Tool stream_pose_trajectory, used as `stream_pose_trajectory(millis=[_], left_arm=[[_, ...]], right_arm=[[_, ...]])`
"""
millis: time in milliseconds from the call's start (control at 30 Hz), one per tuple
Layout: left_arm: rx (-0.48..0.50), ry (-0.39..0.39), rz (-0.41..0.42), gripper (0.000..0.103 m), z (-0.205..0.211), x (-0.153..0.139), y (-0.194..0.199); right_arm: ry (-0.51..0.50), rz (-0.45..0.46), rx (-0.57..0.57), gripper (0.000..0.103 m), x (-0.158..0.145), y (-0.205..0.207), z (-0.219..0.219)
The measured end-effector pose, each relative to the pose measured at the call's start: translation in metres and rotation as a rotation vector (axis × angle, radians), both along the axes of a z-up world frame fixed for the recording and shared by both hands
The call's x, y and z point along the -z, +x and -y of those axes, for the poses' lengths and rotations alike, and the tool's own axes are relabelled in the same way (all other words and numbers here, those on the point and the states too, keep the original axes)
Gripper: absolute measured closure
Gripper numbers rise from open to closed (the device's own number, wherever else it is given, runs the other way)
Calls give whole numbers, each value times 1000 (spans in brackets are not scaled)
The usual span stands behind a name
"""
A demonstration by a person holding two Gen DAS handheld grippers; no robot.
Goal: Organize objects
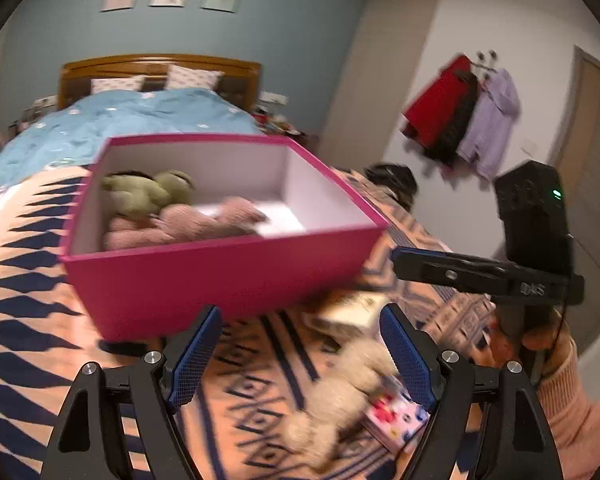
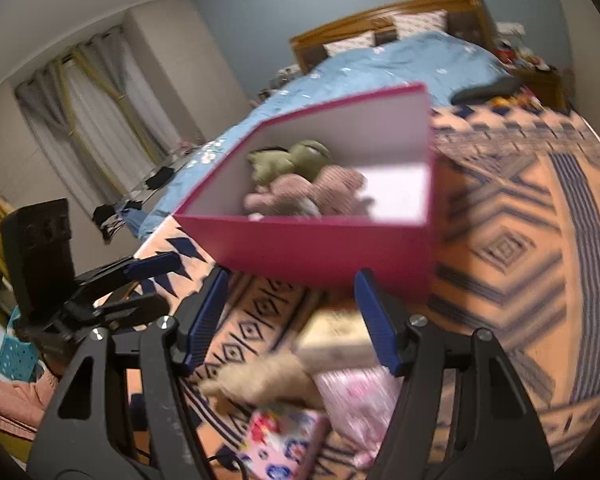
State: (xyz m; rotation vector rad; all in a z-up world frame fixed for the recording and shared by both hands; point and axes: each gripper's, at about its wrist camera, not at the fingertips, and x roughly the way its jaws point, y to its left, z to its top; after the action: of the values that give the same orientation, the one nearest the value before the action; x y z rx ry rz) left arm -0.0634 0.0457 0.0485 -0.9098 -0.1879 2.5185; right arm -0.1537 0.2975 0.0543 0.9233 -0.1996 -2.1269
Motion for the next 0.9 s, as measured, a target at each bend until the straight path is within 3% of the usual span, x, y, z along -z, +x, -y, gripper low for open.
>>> stream_pose_trajectory(millis=[267,433,667,900], left_arm=[[106,-53,84,20,-34,35,12],[117,-60,130,20,-36,52,16],[109,-54,170,22,-28,63,17],[123,-34,220,35,-25,76,15]], right_arm=[[-55,108,18,36,36,29,-24],[-51,106,-24,36,38,47,-14],[-20,114,-54,36,44,41,7],[9,143,-39,52,53,35,17]])
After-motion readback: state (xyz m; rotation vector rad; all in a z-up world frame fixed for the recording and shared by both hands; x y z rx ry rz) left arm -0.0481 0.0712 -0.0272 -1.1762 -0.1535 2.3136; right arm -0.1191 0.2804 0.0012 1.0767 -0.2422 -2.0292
